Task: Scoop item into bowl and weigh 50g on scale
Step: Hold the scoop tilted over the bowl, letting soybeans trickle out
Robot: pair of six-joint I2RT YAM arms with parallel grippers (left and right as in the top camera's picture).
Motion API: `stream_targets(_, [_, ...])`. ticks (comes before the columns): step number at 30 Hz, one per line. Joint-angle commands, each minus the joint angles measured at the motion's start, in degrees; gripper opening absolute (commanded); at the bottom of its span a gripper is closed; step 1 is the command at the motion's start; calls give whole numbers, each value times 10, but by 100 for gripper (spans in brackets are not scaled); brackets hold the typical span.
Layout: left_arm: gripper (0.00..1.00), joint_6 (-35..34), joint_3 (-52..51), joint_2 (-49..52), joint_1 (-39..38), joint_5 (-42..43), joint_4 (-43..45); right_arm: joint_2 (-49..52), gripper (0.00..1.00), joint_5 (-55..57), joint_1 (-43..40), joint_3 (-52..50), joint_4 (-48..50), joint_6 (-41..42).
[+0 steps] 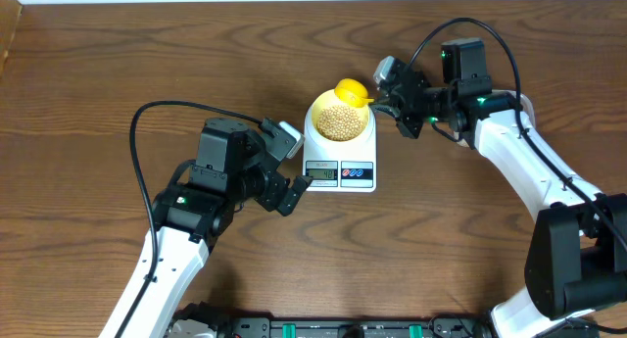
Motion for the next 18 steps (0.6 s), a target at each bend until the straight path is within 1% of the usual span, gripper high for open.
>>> stream_targets(1, [98, 1, 2, -3, 2, 3, 1, 4, 1, 0, 3, 0, 5, -61])
stream_targets(8, [98, 1, 2, -3, 2, 3, 1, 4, 1, 4, 2, 0, 22, -130])
stream_targets(11, [98, 1, 2, -3, 2, 3, 1, 4, 1, 13, 2, 0, 30, -131])
stream_targets(18, [98, 1, 2, -3, 2, 3, 1, 4, 1, 12, 2, 0, 28, -39])
